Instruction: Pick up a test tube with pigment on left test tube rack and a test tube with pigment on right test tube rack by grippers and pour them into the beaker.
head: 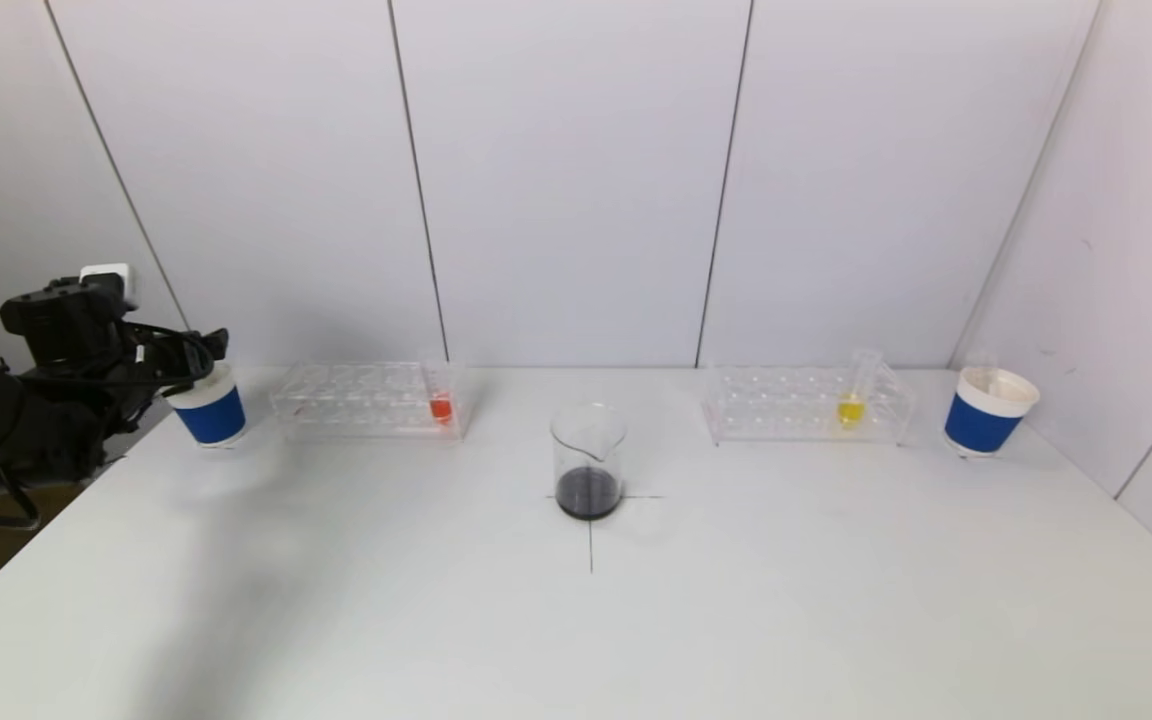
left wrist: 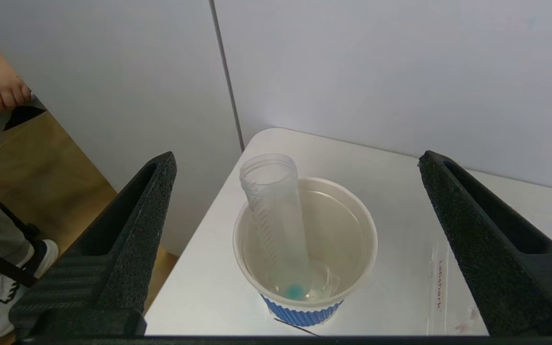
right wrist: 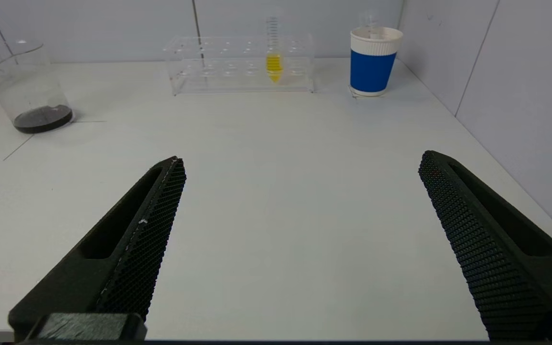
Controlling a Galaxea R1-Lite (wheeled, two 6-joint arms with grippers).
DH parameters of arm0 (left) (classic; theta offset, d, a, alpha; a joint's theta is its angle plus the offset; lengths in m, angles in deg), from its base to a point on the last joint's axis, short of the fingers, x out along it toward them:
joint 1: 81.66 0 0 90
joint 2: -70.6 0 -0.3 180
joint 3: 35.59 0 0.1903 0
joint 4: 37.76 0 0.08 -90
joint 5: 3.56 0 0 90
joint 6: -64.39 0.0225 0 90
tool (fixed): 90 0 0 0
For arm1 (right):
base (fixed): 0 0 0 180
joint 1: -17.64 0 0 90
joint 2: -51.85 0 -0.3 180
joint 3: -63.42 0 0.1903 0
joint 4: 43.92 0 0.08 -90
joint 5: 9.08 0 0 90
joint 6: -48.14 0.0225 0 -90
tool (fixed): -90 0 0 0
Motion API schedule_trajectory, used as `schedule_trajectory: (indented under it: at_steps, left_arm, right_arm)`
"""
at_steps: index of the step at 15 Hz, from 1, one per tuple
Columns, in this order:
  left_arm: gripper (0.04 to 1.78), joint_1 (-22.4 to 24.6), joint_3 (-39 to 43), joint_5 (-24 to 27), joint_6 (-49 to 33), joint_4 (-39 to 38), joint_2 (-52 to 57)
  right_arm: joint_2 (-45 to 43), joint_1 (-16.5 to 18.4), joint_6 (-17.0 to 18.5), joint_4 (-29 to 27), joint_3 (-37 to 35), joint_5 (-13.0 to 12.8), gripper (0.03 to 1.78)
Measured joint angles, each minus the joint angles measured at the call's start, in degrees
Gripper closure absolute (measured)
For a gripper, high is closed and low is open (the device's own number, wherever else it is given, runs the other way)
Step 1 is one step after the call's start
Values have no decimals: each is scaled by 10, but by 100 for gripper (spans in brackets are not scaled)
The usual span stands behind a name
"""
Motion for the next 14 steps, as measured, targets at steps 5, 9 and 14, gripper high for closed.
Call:
schedule_trajectory:
  at_steps: [5, 9, 14]
  left_arm:
    - [6, -2, 21, 8, 3, 5, 54]
    - [6, -23, 70, 15, 5, 15, 150]
    - [6, -72, 161, 16, 7, 63, 315]
  right_arm:
    - [0, 0, 0, 0, 0, 0, 4]
    - [0, 0, 0, 0, 0, 0, 4]
    - [0, 0, 0, 0, 0, 0, 4]
